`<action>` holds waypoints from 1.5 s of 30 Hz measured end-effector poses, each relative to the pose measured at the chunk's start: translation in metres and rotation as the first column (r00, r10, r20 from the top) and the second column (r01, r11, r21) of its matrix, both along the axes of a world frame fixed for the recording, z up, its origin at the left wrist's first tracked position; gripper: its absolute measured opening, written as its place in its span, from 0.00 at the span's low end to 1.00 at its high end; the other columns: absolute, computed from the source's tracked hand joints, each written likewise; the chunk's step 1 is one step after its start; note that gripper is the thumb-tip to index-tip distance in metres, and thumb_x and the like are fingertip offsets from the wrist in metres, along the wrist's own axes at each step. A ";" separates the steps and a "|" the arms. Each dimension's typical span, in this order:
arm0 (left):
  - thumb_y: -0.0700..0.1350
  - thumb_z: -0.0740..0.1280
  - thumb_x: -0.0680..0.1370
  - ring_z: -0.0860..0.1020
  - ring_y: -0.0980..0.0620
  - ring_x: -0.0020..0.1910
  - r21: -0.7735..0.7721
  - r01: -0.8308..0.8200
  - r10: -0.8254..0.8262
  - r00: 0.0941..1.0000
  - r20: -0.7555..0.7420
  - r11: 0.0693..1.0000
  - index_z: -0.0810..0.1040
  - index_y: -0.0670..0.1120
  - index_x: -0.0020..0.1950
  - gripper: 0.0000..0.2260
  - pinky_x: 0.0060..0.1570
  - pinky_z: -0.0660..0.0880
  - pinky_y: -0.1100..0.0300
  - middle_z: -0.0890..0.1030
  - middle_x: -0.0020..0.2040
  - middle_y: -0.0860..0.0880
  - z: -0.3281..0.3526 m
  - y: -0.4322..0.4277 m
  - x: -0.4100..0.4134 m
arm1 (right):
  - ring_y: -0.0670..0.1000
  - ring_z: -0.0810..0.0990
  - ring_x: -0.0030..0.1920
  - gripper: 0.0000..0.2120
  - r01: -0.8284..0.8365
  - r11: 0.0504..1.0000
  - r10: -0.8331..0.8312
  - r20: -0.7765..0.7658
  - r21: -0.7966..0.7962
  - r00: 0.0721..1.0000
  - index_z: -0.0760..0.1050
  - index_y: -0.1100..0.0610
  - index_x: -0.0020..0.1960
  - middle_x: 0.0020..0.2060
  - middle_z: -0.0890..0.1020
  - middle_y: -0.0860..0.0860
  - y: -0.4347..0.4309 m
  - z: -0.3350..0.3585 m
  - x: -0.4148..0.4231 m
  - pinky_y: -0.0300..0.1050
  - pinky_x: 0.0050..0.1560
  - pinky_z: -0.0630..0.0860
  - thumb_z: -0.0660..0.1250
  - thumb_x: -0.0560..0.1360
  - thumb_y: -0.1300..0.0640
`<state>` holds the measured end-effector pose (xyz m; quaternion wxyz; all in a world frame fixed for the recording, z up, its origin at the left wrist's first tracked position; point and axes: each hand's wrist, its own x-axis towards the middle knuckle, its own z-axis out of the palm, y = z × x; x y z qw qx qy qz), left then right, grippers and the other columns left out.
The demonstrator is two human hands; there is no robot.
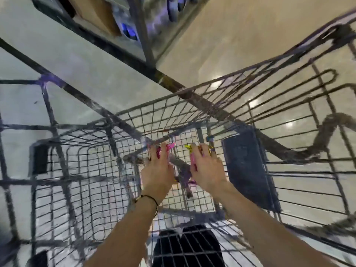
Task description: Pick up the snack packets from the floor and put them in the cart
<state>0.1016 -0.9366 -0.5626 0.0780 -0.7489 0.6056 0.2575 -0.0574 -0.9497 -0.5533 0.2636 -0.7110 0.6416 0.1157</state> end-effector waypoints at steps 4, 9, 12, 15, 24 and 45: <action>0.46 0.65 0.81 0.68 0.34 0.72 0.013 -0.097 0.097 0.995 0.017 0.995 0.52 0.52 0.79 0.31 0.51 0.78 0.44 0.54 0.79 0.46 -0.059 -0.017 0.016 | 0.64 0.71 0.67 0.35 -0.013 0.999 0.011 -0.056 -0.038 0.998 0.55 0.50 0.78 0.76 0.60 0.56 -0.026 -0.064 0.005 0.62 0.61 0.75 0.68 0.77 0.54; 0.50 0.63 0.82 0.69 0.36 0.71 -0.046 -0.058 0.061 0.997 0.052 0.997 0.50 0.50 0.80 0.31 0.53 0.78 0.46 0.54 0.80 0.42 -0.112 -0.033 0.010 | 0.65 0.71 0.69 0.38 -0.054 0.995 0.044 -0.121 -0.085 0.992 0.53 0.50 0.79 0.79 0.58 0.57 -0.052 -0.124 0.019 0.61 0.63 0.72 0.70 0.77 0.54; 0.53 0.63 0.82 0.67 0.37 0.73 -0.079 -0.040 0.046 0.996 0.074 0.996 0.48 0.49 0.81 0.33 0.52 0.79 0.45 0.56 0.79 0.42 -0.134 -0.038 0.005 | 0.65 0.70 0.69 0.39 -0.070 0.994 0.058 -0.137 -0.083 0.989 0.49 0.49 0.81 0.80 0.54 0.56 -0.056 -0.147 0.023 0.62 0.64 0.71 0.68 0.78 0.53; 0.54 0.62 0.81 0.66 0.36 0.72 -0.106 -0.002 0.010 0.997 0.076 0.994 0.49 0.50 0.81 0.33 0.49 0.80 0.44 0.56 0.80 0.42 -0.136 -0.035 0.002 | 0.67 0.67 0.70 0.38 -0.078 0.993 0.066 -0.130 -0.085 0.989 0.46 0.49 0.82 0.81 0.50 0.56 -0.054 -0.150 0.023 0.63 0.65 0.70 0.64 0.80 0.48; 0.56 0.61 0.81 0.65 0.39 0.69 -0.109 -0.038 0.042 0.999 0.034 0.993 0.59 0.48 0.78 0.28 0.53 0.79 0.47 0.55 0.79 0.43 -0.051 -0.021 0.025 | 0.62 0.65 0.74 0.33 -0.093 0.980 0.074 -0.113 -0.174 0.991 0.50 0.51 0.81 0.77 0.63 0.56 -0.043 -0.053 0.010 0.64 0.66 0.69 0.56 0.81 0.44; 0.51 0.61 0.81 0.63 0.41 0.75 -0.387 0.028 0.020 0.993 0.120 0.922 0.64 0.48 0.78 0.26 0.72 0.65 0.41 0.66 0.78 0.44 0.357 0.137 0.118 | 0.61 0.69 0.70 0.25 -0.449 0.771 0.431 -0.147 -0.452 0.890 0.66 0.55 0.74 0.69 0.73 0.58 0.075 0.344 0.072 0.63 0.66 0.70 0.56 0.80 0.44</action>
